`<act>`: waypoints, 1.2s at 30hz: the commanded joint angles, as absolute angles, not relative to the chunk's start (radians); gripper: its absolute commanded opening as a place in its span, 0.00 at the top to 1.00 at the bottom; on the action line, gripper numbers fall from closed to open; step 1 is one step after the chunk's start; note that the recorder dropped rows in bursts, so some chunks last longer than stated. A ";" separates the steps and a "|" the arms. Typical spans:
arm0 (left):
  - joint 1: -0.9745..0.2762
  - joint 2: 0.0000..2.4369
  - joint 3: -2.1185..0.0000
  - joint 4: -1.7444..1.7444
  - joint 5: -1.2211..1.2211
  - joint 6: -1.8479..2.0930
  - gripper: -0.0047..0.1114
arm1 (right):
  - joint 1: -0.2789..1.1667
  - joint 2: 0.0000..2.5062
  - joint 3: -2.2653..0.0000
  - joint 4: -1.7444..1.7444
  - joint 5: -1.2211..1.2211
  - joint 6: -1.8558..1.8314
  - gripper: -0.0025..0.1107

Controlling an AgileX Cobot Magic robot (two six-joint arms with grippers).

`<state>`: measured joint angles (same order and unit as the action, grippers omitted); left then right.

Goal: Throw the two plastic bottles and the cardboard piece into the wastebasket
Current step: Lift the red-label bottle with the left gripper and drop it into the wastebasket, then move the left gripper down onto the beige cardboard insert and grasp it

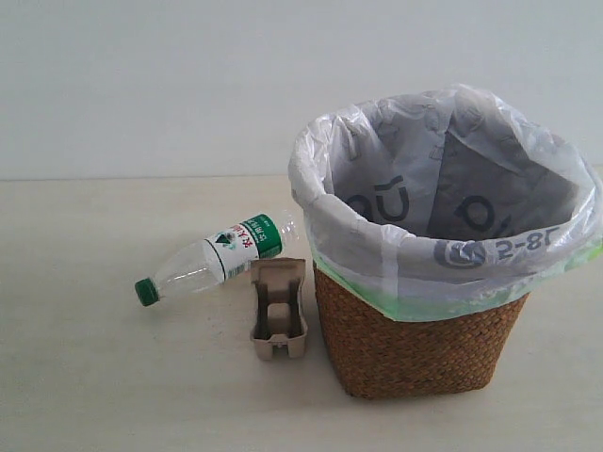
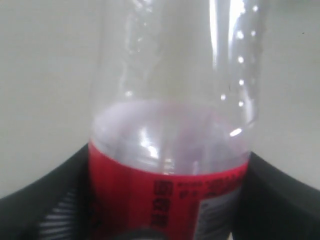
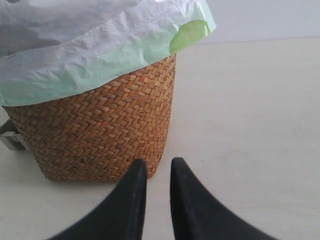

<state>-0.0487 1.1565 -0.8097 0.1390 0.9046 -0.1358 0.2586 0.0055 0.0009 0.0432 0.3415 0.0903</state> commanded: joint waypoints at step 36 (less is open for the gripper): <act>-0.534 1.838 -2.091 -0.038 1.221 -0.233 0.04 | 0.260 0.000 0.000 0.041 0.333 0.092 0.86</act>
